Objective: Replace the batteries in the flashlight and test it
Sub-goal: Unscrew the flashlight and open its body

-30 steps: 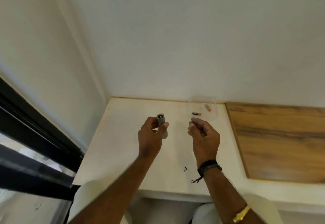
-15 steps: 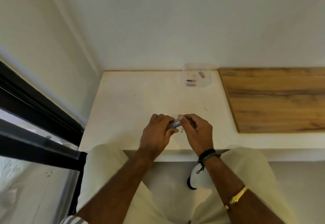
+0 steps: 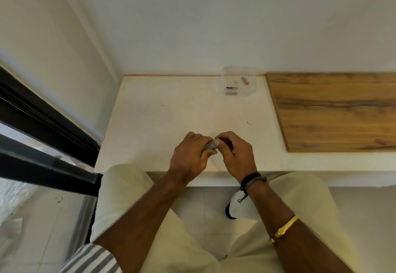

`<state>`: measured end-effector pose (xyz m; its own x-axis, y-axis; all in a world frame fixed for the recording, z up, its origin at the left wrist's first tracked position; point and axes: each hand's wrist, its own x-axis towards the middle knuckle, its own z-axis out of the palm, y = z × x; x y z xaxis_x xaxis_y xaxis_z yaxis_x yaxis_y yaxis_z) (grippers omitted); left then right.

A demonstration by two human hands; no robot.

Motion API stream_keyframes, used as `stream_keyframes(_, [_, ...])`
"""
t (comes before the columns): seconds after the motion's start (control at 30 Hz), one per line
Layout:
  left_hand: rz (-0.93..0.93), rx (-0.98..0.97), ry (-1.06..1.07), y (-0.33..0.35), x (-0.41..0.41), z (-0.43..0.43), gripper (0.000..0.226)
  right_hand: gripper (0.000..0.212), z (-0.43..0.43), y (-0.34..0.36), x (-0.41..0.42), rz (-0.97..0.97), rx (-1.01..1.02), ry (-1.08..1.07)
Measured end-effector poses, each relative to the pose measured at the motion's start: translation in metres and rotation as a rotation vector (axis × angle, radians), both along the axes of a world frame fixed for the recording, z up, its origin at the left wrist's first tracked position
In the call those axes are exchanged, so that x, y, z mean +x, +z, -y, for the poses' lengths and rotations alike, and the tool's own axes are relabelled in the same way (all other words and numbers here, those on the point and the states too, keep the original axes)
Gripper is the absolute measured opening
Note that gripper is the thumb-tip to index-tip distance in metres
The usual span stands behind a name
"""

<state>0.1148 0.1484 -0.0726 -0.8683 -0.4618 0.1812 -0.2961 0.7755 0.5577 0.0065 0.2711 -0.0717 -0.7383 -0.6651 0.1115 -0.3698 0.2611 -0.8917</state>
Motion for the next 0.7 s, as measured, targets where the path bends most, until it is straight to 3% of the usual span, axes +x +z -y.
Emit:
stream_keyframes(0.2, [0.012, -0.011, 0.042, -0.003, -0.001, 0.001, 0.026, 0.032, -0.006, 0.003, -0.001, 0.117, 0.009, 0.02])
stream_keyframes(0.3, [0.009, -0.015, 0.017, -0.004, -0.001, 0.001, 0.026, 0.021, -0.006, 0.002, -0.001, 0.116, 0.035, -0.073])
stream_keyframes(0.47, [0.032, -0.017, 0.002, -0.01, 0.001, 0.0, 0.029, 0.009, -0.012, -0.001, -0.002, 0.097, 0.029, -0.004])
stream_keyframes(0.7, [0.033, -0.035, -0.003, -0.011, 0.001, 0.003, 0.034, 0.036, -0.014, 0.002, -0.006, 0.054, 0.013, 0.105])
